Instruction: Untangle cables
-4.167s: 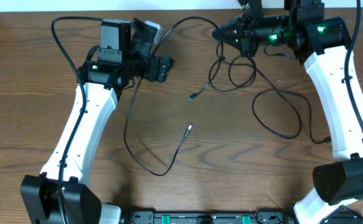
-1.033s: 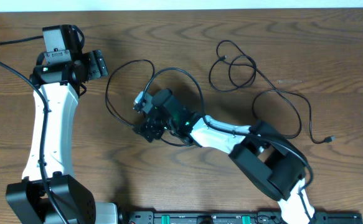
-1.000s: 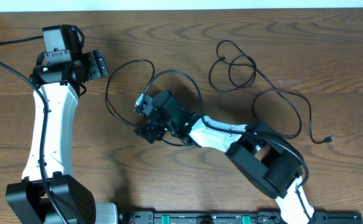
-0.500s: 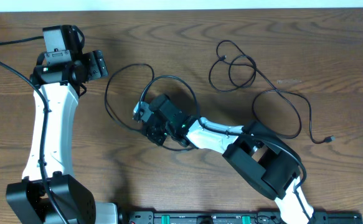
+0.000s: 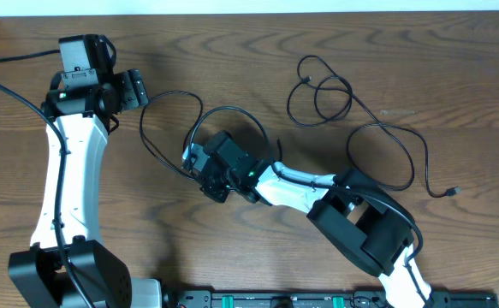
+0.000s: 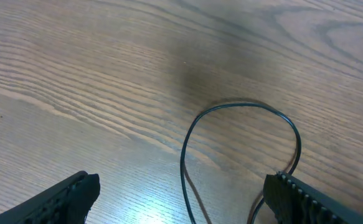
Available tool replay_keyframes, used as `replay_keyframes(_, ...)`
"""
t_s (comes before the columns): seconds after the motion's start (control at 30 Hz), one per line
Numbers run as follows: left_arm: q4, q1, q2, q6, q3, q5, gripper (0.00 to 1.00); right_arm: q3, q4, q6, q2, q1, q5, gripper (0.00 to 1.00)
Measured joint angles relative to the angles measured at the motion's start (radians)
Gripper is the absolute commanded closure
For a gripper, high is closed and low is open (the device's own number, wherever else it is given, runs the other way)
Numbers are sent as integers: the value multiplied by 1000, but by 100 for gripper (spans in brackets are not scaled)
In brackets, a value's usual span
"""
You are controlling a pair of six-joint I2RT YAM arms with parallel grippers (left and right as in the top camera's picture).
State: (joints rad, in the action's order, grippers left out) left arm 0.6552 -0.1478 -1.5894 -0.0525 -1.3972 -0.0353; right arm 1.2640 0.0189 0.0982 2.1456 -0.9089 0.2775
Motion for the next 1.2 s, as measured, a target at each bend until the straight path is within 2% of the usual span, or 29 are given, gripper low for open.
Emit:
replay_keyframes(0.27, 0, 0, 0, 0, 0, 0, 10, -17, -43, -6, -71, 83, -172, 99)
replay_keyframes(0.47, 0, 0, 0, 0, 0, 0, 11, -16, -26, 2, -307, 270, -325, 99)
replay_keyframes(0.63, 0, 0, 0, 0, 0, 0, 11, 28, -18, 5, -488, 504, -369, 99)
replay_keyframes(0.73, 0, 0, 0, 0, 0, 0, 10, 34, -23, 8, -553, 706, -388, 99)
replay_keyframes(0.93, 0, 0, 0, 0, 0, 0, 11, 34, -69, -3, -557, 1028, -406, 99)
replay_keyframes(1.2, 0, 0, 0, 0, 0, 0, 11, 34, -237, -151, -555, 1411, -462, 99)
